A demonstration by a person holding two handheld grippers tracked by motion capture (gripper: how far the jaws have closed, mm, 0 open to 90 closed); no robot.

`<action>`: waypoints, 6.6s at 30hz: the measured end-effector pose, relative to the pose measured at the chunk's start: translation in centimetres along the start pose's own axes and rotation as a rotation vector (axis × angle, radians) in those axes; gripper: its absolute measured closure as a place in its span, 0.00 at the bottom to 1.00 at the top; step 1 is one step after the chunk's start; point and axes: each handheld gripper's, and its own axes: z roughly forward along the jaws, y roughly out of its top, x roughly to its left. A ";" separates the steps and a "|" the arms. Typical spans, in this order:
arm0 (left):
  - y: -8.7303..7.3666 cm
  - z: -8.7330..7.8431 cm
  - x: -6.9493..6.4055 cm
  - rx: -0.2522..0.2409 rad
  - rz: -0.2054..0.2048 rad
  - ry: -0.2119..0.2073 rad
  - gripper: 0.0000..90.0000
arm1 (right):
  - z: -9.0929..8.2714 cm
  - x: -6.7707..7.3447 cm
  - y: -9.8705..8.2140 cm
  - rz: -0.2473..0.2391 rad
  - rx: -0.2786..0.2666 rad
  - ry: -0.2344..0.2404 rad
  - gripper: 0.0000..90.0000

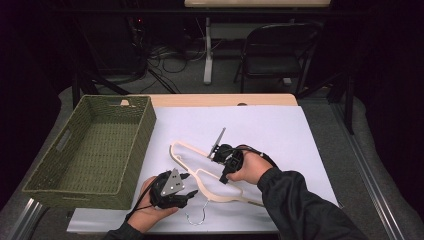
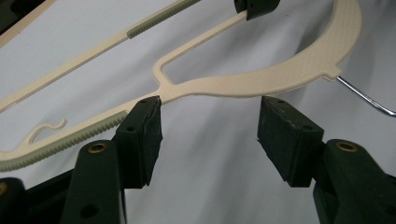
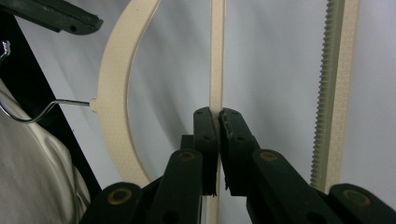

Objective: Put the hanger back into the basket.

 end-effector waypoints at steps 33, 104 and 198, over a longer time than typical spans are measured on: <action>-0.1 0.2 -1.1 0.017 0.158 0.041 0.43 | 0.1 0.3 0.4 0.005 0.003 0.044 0.95; 1.0 -0.6 2.6 -0.013 0.039 -0.048 0.45 | 0.3 6.7 -3.5 -0.311 -0.205 -0.197 0.81; 1.0 -21.2 18.9 0.058 -0.252 0.023 0.97 | -11.5 -0.5 -10.6 -0.160 -0.589 -0.239 0.58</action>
